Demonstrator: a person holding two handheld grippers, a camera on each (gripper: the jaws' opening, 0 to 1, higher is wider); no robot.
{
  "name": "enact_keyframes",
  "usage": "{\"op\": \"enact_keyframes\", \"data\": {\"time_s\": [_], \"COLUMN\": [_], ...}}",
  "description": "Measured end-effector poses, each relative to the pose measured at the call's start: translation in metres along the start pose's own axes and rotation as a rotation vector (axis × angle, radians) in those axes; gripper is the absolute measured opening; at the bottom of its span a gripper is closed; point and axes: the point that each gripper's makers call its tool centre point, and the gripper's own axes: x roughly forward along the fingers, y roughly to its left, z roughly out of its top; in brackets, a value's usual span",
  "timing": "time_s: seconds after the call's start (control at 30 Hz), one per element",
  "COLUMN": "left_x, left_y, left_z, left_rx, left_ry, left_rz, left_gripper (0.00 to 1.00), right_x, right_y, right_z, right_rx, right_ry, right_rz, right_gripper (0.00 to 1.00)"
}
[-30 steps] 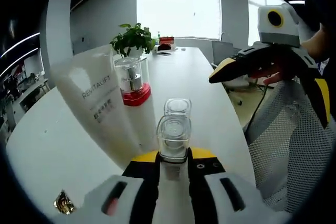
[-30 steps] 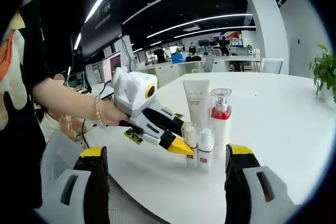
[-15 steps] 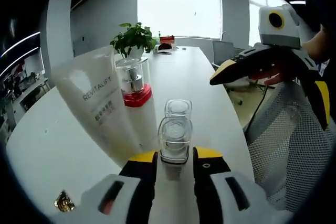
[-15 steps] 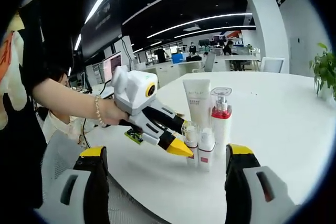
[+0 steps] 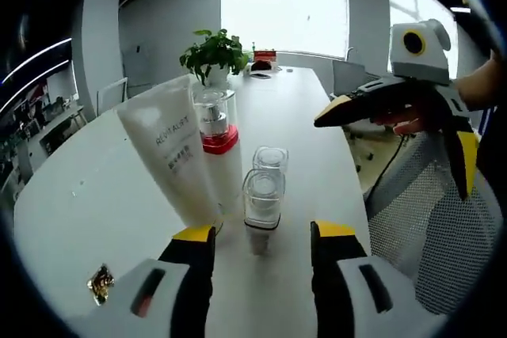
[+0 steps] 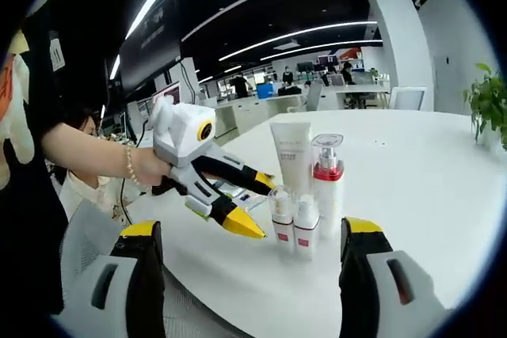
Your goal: Arrange the skincare products in the storage area until every visible bottle or jar stands upright without overlapping.
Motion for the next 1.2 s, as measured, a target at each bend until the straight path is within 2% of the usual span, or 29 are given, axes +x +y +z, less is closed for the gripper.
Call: {"op": "enact_keyframes", "data": {"time_s": [0.07,0.33,0.53,0.6,0.67,0.83,1.0,1.2], "left_x": [-0.004,-0.033,-0.054,-0.062,-0.07,-0.092,-0.115,-0.146], "left_y": [0.004,-0.001,-0.003,-0.005,0.003,0.006,0.004,0.002], "left_z": [-0.002,-0.005,-0.015,-0.015,-0.019,-0.031,-0.049,-0.068], "left_rx": [-0.011,-0.079,-0.126,-0.154,-0.171,-0.256,-0.325,-0.406], "left_ry": [-0.004,-0.01,-0.004,-0.021,-0.022,-0.031,-0.021,-0.046], "left_rz": [0.012,0.073,0.129,0.152,0.182,0.266,0.328,0.4], "left_gripper": [0.54,0.63,0.74,0.79,0.83,0.91,0.95,0.99], "right_x": [0.0,-0.001,-0.002,-0.001,-0.001,-0.001,0.0,-0.001], "right_y": [0.001,0.001,0.002,0.003,0.004,0.005,0.006,0.003], "right_z": [0.001,0.002,0.003,0.002,0.002,0.002,0.001,0.001], "right_rx": [-0.004,-0.019,-0.027,-0.03,-0.036,-0.039,-0.037,-0.016], "right_ry": [-0.002,-0.004,-0.01,-0.008,-0.006,-0.007,-0.005,-0.014], "right_rz": [0.004,0.009,0.013,0.017,0.022,0.025,0.034,0.03], "right_gripper": [0.92,0.92,0.92,0.92,0.92,0.92,0.92,0.92]}}
